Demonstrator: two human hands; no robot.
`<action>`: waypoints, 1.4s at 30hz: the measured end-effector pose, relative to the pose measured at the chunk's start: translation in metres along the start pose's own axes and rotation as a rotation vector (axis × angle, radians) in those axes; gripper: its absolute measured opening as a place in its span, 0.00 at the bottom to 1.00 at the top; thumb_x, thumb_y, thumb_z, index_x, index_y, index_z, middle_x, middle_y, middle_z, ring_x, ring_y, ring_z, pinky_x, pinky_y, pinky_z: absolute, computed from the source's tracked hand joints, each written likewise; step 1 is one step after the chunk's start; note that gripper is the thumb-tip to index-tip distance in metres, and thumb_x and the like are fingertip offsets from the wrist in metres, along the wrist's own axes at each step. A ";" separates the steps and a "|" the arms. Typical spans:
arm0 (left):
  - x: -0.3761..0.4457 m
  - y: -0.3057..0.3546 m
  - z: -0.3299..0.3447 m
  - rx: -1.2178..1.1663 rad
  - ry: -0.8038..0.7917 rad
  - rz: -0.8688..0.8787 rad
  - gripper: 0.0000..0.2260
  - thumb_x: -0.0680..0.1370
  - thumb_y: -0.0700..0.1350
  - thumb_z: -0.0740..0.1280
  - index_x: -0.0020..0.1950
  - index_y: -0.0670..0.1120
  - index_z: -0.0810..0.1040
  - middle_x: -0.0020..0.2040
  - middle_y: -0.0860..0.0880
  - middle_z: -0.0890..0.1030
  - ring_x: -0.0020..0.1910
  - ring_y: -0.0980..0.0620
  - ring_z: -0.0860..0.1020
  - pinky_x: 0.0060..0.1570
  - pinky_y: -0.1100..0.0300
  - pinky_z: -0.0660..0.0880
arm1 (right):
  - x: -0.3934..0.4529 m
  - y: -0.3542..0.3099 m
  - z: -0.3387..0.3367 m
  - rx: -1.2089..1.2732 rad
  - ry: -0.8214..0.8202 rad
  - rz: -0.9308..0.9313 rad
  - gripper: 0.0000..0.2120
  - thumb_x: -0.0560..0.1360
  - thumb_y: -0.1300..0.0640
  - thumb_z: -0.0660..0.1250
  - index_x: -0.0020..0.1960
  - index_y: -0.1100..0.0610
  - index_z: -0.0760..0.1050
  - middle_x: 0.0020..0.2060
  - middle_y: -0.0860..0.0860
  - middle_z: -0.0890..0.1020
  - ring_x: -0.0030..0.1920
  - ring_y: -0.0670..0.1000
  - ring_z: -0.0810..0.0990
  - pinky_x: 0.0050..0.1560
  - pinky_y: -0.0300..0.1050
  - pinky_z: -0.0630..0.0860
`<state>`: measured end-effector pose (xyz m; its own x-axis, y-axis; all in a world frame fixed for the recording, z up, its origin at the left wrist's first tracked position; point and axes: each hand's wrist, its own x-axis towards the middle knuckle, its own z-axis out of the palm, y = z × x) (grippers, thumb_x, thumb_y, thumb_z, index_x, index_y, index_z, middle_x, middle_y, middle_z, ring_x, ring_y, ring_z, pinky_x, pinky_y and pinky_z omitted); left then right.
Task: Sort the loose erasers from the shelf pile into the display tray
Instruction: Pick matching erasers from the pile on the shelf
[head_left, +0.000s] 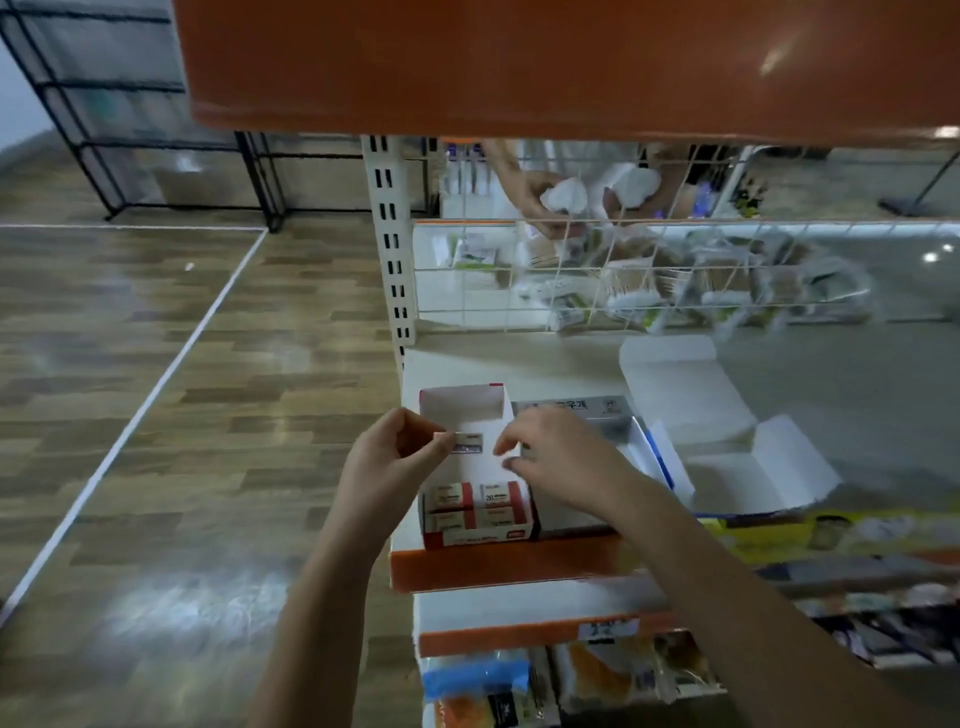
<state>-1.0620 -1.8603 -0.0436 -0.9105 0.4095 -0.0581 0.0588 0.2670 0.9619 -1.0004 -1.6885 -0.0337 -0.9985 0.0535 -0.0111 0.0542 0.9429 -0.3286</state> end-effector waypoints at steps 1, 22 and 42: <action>0.002 0.004 0.004 0.009 -0.009 0.021 0.04 0.74 0.43 0.70 0.44 0.44 0.77 0.41 0.45 0.81 0.41 0.50 0.79 0.43 0.55 0.76 | -0.004 0.005 -0.007 0.008 0.026 0.010 0.10 0.77 0.55 0.64 0.56 0.53 0.79 0.54 0.48 0.80 0.58 0.47 0.73 0.53 0.37 0.64; 0.019 0.085 0.231 0.421 -0.461 0.276 0.03 0.75 0.47 0.66 0.43 0.53 0.79 0.39 0.59 0.79 0.37 0.60 0.75 0.31 0.70 0.69 | -0.127 0.204 -0.081 0.036 0.312 0.614 0.14 0.75 0.56 0.67 0.59 0.59 0.77 0.54 0.54 0.79 0.54 0.52 0.76 0.49 0.38 0.66; 0.006 0.055 0.288 0.723 -0.482 0.164 0.03 0.76 0.51 0.67 0.46 0.53 0.77 0.43 0.58 0.77 0.39 0.61 0.74 0.36 0.71 0.69 | -0.131 0.238 -0.068 0.306 0.127 0.446 0.10 0.75 0.57 0.67 0.56 0.55 0.77 0.36 0.48 0.79 0.38 0.46 0.75 0.35 0.31 0.67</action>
<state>-0.9467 -1.5920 -0.0678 -0.6060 0.7705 -0.1975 0.5665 0.5924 0.5728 -0.8562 -1.4493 -0.0462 -0.8694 0.4830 -0.1041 0.4481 0.6820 -0.5781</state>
